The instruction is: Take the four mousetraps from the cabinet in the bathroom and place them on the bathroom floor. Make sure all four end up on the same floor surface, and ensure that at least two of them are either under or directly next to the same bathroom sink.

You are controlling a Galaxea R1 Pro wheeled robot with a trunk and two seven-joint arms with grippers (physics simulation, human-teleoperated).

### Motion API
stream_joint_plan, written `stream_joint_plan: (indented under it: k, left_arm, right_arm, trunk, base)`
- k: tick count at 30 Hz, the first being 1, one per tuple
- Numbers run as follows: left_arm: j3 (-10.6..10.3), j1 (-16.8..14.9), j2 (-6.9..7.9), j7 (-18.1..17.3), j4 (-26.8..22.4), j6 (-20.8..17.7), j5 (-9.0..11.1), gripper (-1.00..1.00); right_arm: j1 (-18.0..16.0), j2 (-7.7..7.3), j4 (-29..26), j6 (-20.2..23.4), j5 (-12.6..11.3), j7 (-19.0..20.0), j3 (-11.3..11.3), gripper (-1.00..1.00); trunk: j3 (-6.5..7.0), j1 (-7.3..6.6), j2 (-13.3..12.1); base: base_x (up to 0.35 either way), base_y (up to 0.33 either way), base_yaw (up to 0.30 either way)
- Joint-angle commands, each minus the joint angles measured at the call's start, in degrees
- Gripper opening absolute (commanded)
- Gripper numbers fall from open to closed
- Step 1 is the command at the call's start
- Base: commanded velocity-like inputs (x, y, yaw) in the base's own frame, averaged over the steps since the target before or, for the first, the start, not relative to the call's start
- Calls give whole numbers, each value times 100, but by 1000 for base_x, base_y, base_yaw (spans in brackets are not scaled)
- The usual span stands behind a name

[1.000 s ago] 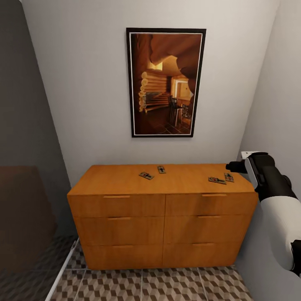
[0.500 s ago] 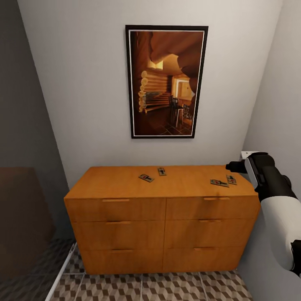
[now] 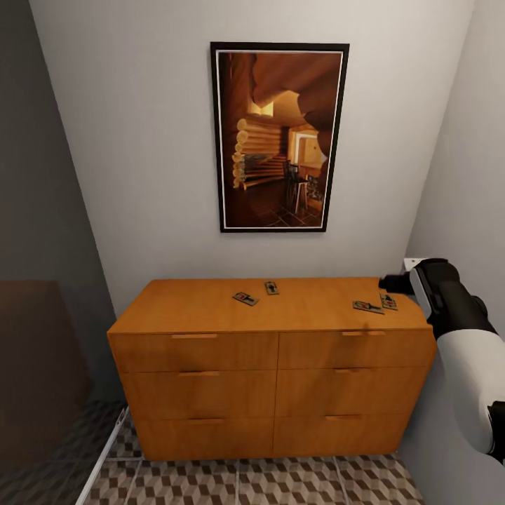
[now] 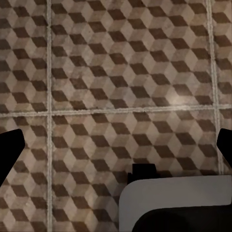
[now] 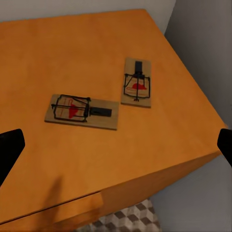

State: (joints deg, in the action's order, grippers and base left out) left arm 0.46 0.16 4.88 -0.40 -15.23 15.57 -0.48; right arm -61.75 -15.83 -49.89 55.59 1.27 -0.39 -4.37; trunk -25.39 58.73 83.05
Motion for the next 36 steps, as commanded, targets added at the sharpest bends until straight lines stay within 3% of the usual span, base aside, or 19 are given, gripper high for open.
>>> stream_joint_plan:
  k: [1, 20, 36]
  left_arm:
    - [5, 2, -1, -4, 2, 21, -7, 100]
    - [6, 2, -2, -4, 44, 129, -5, 100]
    - [7, 2, -4, -4, 46, 131, -5, 100]
  right_arm:
    - [-4, -1, 28, 13, 10, -1, -4, 100]
    - [-3, -196, 1004, -533, -2, -6, -19, 100]
    - [-80, -286, 996, 28, 2, -46, -37, 100]
  trunk:
    - [-5, 0, 3]
    - [-5, 0, 3]
    - [-5, 0, 3]
  base:
    - [0, 0, 0]
    - [0, 0, 0]
    - [0, 0, 0]
